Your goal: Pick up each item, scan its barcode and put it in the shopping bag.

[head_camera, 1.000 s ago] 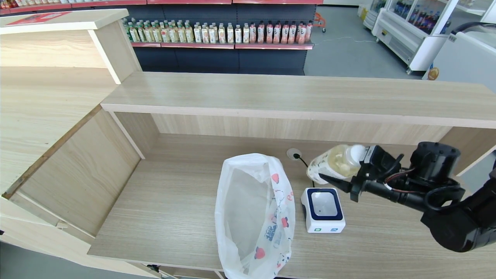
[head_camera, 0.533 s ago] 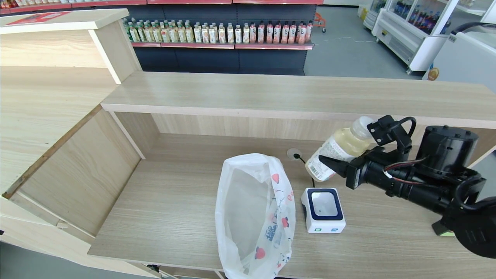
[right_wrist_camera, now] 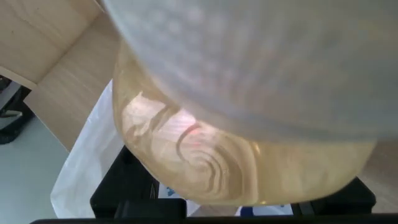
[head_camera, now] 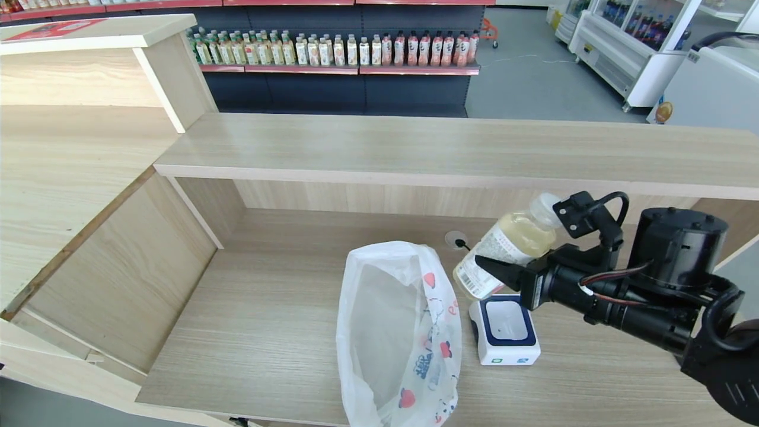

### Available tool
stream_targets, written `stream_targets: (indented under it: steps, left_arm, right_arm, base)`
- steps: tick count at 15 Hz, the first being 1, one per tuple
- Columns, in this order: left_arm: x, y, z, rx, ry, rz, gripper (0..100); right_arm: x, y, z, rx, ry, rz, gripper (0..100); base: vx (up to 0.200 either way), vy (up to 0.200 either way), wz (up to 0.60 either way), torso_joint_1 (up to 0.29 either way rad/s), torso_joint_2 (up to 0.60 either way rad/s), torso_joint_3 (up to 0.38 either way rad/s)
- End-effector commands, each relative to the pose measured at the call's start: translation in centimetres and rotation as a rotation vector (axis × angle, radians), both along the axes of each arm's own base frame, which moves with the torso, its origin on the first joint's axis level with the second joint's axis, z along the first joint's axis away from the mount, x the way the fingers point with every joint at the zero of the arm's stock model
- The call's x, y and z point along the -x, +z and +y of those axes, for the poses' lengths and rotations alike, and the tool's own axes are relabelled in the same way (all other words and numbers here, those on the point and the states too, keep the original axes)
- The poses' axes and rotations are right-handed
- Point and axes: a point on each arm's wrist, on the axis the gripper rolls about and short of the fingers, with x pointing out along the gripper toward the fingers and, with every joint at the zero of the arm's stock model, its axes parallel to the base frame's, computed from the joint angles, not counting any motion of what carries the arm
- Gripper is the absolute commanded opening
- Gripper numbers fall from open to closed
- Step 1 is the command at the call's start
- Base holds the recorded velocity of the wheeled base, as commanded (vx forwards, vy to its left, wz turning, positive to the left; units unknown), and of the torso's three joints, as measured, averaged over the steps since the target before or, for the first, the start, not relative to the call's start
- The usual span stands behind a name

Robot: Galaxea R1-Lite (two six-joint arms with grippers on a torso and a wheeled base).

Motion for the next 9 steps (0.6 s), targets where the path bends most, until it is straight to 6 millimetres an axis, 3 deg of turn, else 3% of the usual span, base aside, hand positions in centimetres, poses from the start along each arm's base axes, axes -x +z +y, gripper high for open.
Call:
stream_targets:
  steps: [1, 5, 9]
  left_arm:
    - [0.0, 0.0, 0.0, 0.0, 0.0, -0.001, 100]
    - [0.0, 0.0, 0.0, 0.0, 0.0, -0.001, 100]
    - [0.0, 0.0, 0.0, 0.0, 0.0, -0.001, 100]
  right_arm:
    - [0.0, -0.8, 1.4, 0.008, 0.048, 0.023, 0]
    - [0.1, -3.7, 4.4, 0.047, 0.124, 0.11, 0]
    - [-1.0, -6.4, 5.9, 0.066, 0.13, 0.088, 0]
  base:
    - [0.0, 0.0, 0.0, 0.0, 0.0, 0.0]
    - [0.0, 0.0, 0.0, 0.0, 0.0, 0.0]
    - [0.0, 0.0, 0.0, 0.0, 0.0, 0.0]
